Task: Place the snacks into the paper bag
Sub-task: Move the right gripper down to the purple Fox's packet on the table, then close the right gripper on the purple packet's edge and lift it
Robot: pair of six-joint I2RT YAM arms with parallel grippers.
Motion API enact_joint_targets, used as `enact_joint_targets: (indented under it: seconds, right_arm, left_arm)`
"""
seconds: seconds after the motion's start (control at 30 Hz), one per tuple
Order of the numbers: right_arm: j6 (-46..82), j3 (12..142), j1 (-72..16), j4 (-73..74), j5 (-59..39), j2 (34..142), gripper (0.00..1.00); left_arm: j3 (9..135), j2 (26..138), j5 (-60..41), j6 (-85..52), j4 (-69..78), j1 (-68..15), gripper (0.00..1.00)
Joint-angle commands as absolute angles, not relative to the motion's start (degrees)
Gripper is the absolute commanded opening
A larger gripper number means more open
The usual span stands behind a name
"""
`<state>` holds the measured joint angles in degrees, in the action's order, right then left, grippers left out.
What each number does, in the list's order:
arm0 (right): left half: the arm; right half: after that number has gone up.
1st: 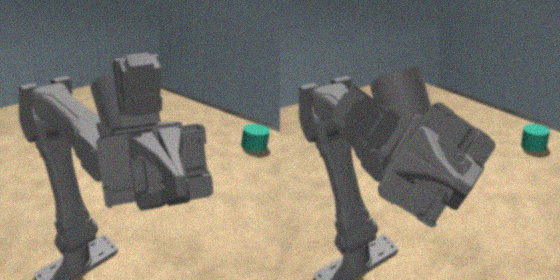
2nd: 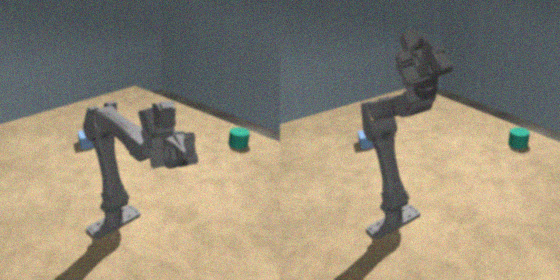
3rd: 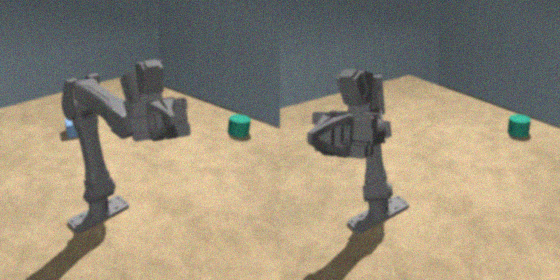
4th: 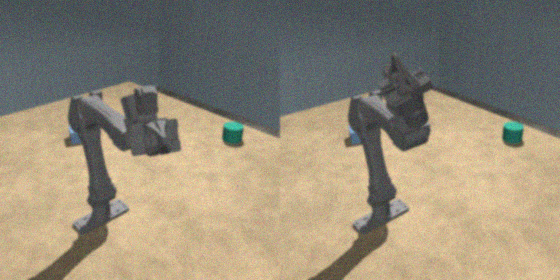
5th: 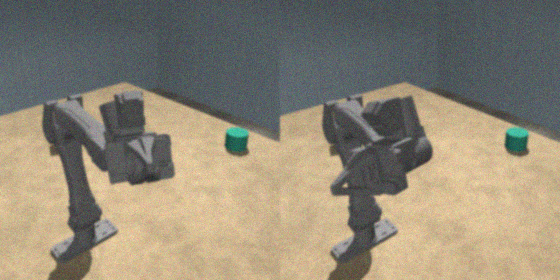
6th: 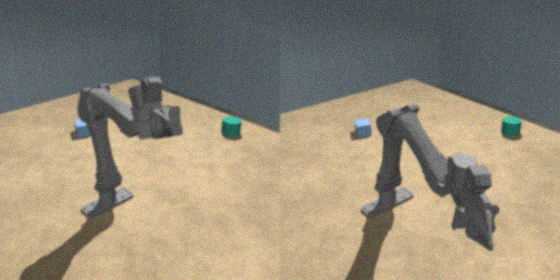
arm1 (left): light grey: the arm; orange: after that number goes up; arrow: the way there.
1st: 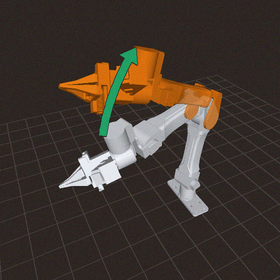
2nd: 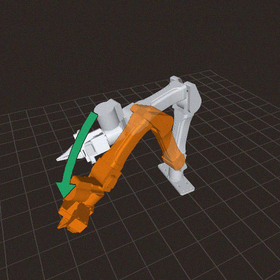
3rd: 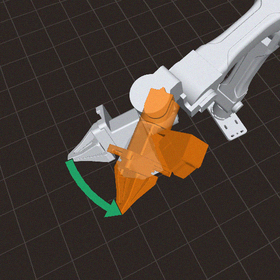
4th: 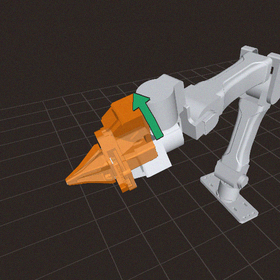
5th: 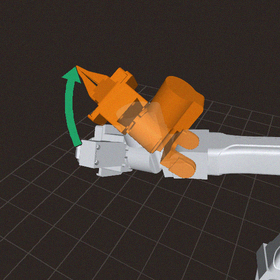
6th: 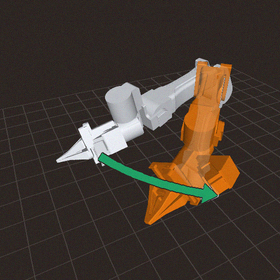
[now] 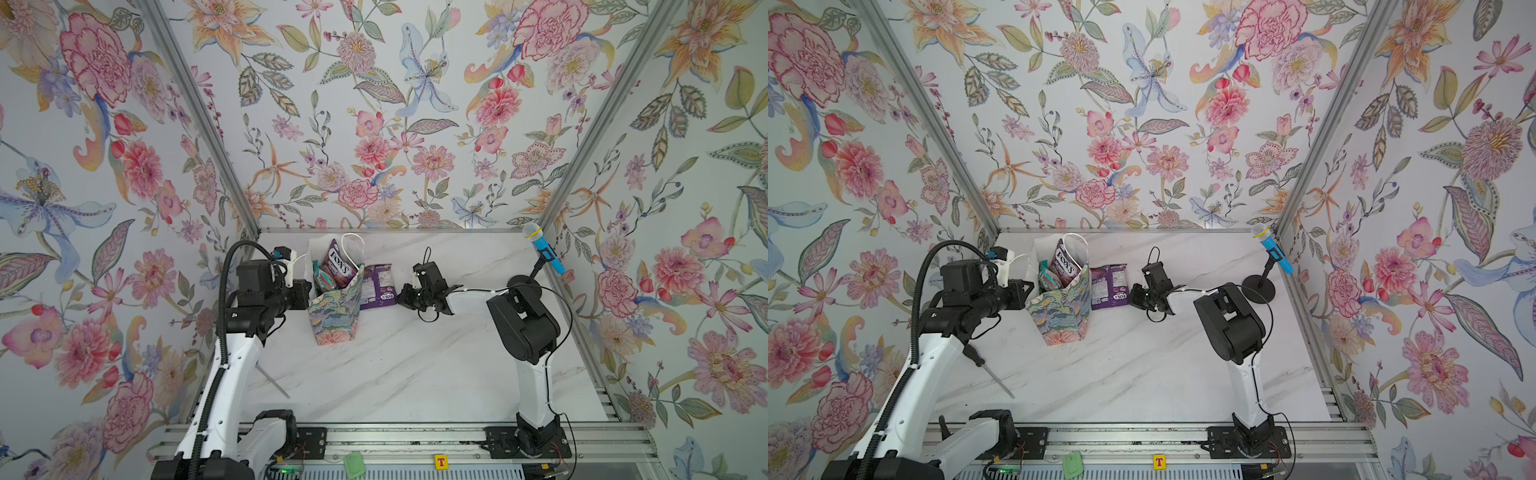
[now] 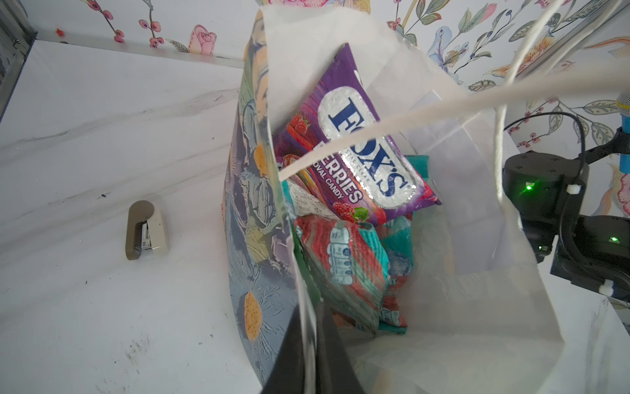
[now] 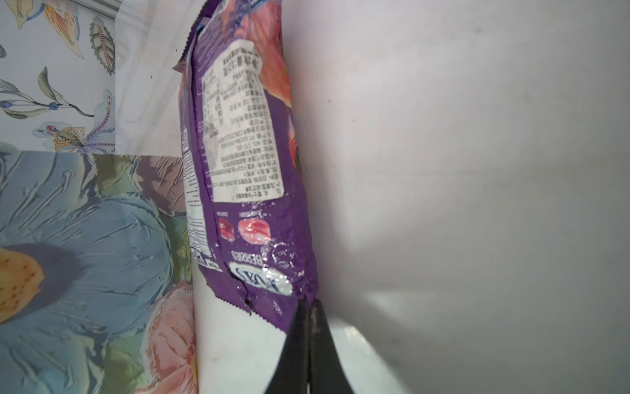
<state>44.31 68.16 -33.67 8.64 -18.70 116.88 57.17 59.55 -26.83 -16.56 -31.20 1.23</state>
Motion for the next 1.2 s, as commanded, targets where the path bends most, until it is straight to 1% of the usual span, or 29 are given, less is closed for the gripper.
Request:
enact_joint_targets:
  seconds: [0.0, 0.13, 0.17, 0.23, 0.33, 0.37, 0.4, 0.47, 0.57, 0.67, 0.83, 1.17]
  right_arm:
    - [42.6, 63.0, -33.9, 8.9, -17.7, 110.2, 0.00]
    - [42.5, 54.4, -35.3, 9.1, -17.7, 104.2, 0.00]
    - [42.5, 52.2, -35.9, 8.8, -17.6, 102.5, 0.02]
    - [42.7, 48.5, -36.7, 8.1, -16.9, 99.2, 0.08]
    - [43.2, 44.3, -36.7, 6.9, -16.3, 94.2, 0.21]
    - [43.2, 43.4, -36.7, 6.2, -16.4, 92.5, 0.30]
    - [43.2, 42.8, -36.7, 5.1, -15.9, 90.8, 0.36]
    - [42.7, 42.4, -36.7, 3.4, -14.7, 87.7, 0.43]
    - [41.7, 43.3, -35.7, 1.5, -13.4, 84.6, 0.49]
    - [40.8, 45.8, -34.8, 1.0, -13.4, 85.3, 0.53]
    - [40.9, 50.4, -34.9, 2.2, -13.5, 91.7, 0.57]
    - [43.9, 54.6, -35.0, 7.3, -13.2, 101.8, 0.57]
  left_arm:
    - [56.4, 59.8, -27.2, -16.8, -33.1, 1.8, 0.09]
    - [56.3, 59.5, -27.1, -16.7, -33.1, 1.7, 0.09]
    - [56.3, 59.6, -27.1, -16.7, -33.1, 1.8, 0.09]
    - [56.3, 59.5, -27.1, -16.7, -33.1, 1.8, 0.09]
    - [56.3, 59.7, -27.1, -16.7, -33.1, 1.8, 0.09]
    - [56.3, 59.6, -27.1, -16.7, -33.1, 1.8, 0.09]
    - [56.3, 59.7, -27.1, -16.7, -33.1, 1.8, 0.09]
    - [56.2, 59.6, -27.2, -16.8, -33.1, 1.7, 0.09]
    - [56.1, 59.4, -27.0, -16.9, -32.9, 1.8, 0.09]
    - [56.0, 59.5, -27.2, -17.0, -32.7, 1.7, 0.09]
    - [56.1, 59.2, -27.3, -17.2, -32.8, 1.7, 0.09]
    - [56.2, 59.4, -27.4, -17.1, -32.8, 1.8, 0.09]
